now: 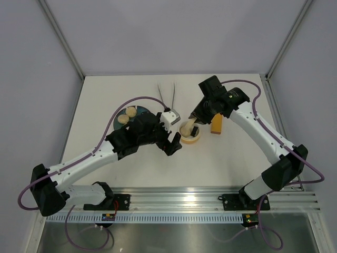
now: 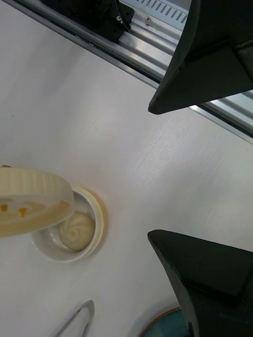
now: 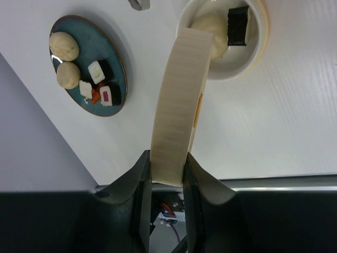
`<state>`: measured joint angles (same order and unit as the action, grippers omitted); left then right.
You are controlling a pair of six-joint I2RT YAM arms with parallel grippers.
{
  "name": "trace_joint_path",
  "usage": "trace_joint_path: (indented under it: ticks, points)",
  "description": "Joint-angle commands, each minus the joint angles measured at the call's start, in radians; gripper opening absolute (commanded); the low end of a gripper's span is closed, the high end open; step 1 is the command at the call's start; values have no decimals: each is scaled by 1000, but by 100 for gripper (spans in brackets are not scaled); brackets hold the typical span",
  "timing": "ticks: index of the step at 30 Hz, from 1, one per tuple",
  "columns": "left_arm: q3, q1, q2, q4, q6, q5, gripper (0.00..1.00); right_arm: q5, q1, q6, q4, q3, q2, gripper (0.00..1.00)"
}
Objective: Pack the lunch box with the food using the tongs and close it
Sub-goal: Screw the box lid onto the packing box.
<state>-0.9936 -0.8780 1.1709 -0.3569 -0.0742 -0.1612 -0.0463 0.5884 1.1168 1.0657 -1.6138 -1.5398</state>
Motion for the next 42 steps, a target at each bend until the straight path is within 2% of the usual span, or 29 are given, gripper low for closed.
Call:
trace_joint_path:
  ticks: [1,10,15,22,31,42]
  points:
    - [-63,-24,22,130,53,-37,94,94,-27,35,7,-8,9,0]
    - [-117,-33,128,236,48,6,84,137,-36,49,-29,6,20,0]
    - [-172,-36,200,234,57,41,77,146,-36,61,-30,8,23,0]
    - [-171,-55,201,240,60,141,55,140,-39,86,-30,6,29,0]
    - [-140,-107,190,260,106,308,55,201,-45,124,-69,28,23,0]
    - [-100,-122,165,262,146,377,54,212,-70,133,-67,49,32,0]
